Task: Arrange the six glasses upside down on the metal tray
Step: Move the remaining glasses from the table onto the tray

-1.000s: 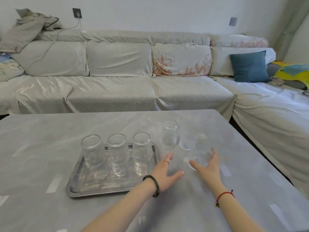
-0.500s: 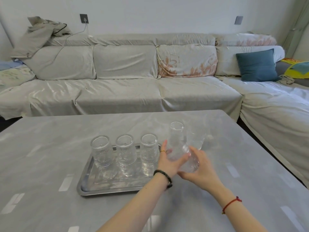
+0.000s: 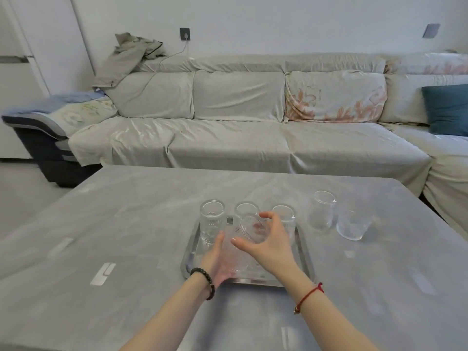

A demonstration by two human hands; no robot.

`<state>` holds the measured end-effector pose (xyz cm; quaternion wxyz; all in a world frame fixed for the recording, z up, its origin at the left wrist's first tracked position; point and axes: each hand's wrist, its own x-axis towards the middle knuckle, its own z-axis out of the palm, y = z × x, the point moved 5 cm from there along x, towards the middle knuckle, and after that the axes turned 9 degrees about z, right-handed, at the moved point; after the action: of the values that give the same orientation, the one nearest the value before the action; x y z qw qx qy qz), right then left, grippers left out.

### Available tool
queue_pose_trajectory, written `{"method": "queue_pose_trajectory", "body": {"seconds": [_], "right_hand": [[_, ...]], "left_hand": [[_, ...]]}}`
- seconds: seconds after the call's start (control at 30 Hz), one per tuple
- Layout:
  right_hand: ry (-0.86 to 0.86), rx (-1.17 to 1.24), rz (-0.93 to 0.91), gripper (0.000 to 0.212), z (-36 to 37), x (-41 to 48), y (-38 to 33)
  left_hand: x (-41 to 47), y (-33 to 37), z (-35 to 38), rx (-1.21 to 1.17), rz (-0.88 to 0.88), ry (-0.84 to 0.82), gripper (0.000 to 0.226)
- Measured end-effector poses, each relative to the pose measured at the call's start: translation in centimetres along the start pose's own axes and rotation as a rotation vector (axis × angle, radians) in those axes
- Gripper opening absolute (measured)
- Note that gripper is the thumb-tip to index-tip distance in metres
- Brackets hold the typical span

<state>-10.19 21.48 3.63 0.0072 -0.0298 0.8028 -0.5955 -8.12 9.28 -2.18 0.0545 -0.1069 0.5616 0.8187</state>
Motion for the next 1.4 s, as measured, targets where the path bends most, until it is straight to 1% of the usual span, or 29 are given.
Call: {"method": "queue_pose_trajectory", "body": {"seconds": [0.07,0.1,0.13,0.2,0.27,0.33,0.43,0.53,0.6,0.67,0.77,0.87,1.0,1.07,1.13,1.17,1.23,1.3,1.33,1.4], "right_hand": [[-0.007,-0.035,-0.006,0.077,2.1,0.4,-0.4],[-0.013,-0.062,-0.011,0.077,3.1,0.6,-0.5],[-0.019,-0.088,-0.015,0.077,4.0,0.8,-0.6],[-0.026,-0.114,-0.023,0.075,5.7,1.2,-0.6],[-0.024,-0.128,-0.029,0.074,7.0,1.3,-0.4],[-0.032,-0.155,-0.037,0.076,8.2,1.4,0.0],[-0.054,-0.173,-0.029,0.083,9.1,1.4,0.9],[-0.165,-0.051,0.042,0.088,9.2,1.6,2.3],[-0.214,0.018,0.083,0.080,9.1,1.6,3.5],[-0.211,-0.008,0.097,0.072,9.3,1.2,4.5],[-0.197,-0.034,0.126,0.074,10.0,0.6,5.2],[-0.221,-0.034,0.141,0.076,10.3,0.5,5.1],[-0.277,-0.012,0.144,0.073,9.0,0.4,5.1],[-0.223,0.013,0.123,0.059,6.9,0.7,4.6],[-0.080,0.064,0.051,0.036,3.1,1.4,4.2],[0.002,0.084,0.022,0.031,0.8,1.8,4.1],[0.135,0.104,0.003,0.030,-3.7,2.6,4.5],[0.215,0.080,0.025,0.026,-7.5,3.8,5.3],[0.251,0.039,0.050,0.029,-9.2,4.5,5.9],[0.305,-0.097,0.087,0.042,-11.9,6.1,6.8]], "left_hand": [[0.0,2.3,-3.1,0.282,0.264,0.178,0.025],[-0.1,2.9,-4.2,0.355,0.363,0.190,0.024],[-0.1,3.1,-4.9,0.417,0.424,0.135,0.031],[0.0,2.5,-5.6,0.595,0.428,-0.008,0.050],[0.2,2.0,-6.1,0.735,0.442,-0.042,0.069],[0.4,2.2,-6.3,0.747,0.503,0.008,0.069],[1.1,1.9,-6.8,0.744,0.530,0.050,0.066],[1.4,1.3,-7.8,0.726,0.495,0.073,0.062],[1.7,1.2,-8.4,0.737,0.484,0.085,0.061],[2.0,1.2,-8.7,0.743,0.487,0.067,0.062],[2.3,1.0,-9.1,0.735,0.481,0.039,0.064],[2.3,1.0,-9.5,0.782,0.469,0.017,0.067],[2.3,0.7,-10.0,0.874,0.436,-0.032,0.082],[1.9,0.6,-11.1,0.985,0.425,-0.034,0.089],[1.8,0.1,-12.0,1.188,0.414,-0.031,0.097],[1.6,0.0,-12.4,1.278,0.415,-0.016,0.100],[1.5,-0.4,-12.7,1.357,0.432,0.010,0.102],[1.5,-0.7,-13.0,1.432,0.424,0.011,0.107],[1.6,-1.0,-13.2,1.480,0.402,0.003,0.112],[1.5,-1.2,-13.4,1.548,0.361,0.006,0.124]]}}
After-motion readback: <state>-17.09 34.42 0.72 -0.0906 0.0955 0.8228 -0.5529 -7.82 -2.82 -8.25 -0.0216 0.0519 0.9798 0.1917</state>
